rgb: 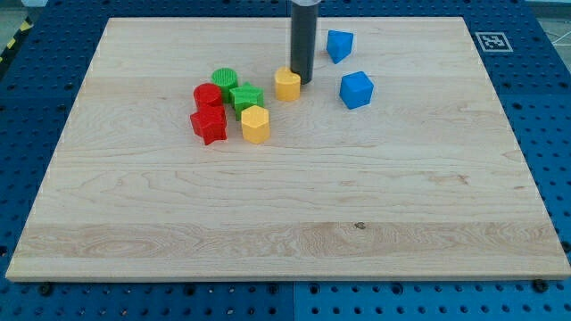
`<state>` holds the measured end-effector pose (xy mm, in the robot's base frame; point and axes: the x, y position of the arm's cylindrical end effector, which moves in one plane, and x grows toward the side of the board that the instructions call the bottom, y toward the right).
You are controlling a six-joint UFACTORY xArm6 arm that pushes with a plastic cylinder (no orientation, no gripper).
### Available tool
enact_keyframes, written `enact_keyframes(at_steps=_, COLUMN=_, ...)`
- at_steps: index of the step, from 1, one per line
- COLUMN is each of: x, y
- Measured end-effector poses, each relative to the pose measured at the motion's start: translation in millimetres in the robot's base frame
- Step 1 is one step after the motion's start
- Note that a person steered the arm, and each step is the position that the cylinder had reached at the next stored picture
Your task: Push the yellow heart to the green star
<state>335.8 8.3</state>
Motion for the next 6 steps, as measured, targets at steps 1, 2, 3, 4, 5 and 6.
enact_keyframes(at_steps=1, x=0, y=-9)
enact_keyframes(at_steps=2, x=0, y=15)
enact_keyframes(at_steps=3, x=9, y=28)
enact_keyframes(at_steps=4, x=22, y=23)
enact_keyframes(at_steps=5, x=24, y=12)
enact_keyframes(at_steps=6, x=24, y=-4)
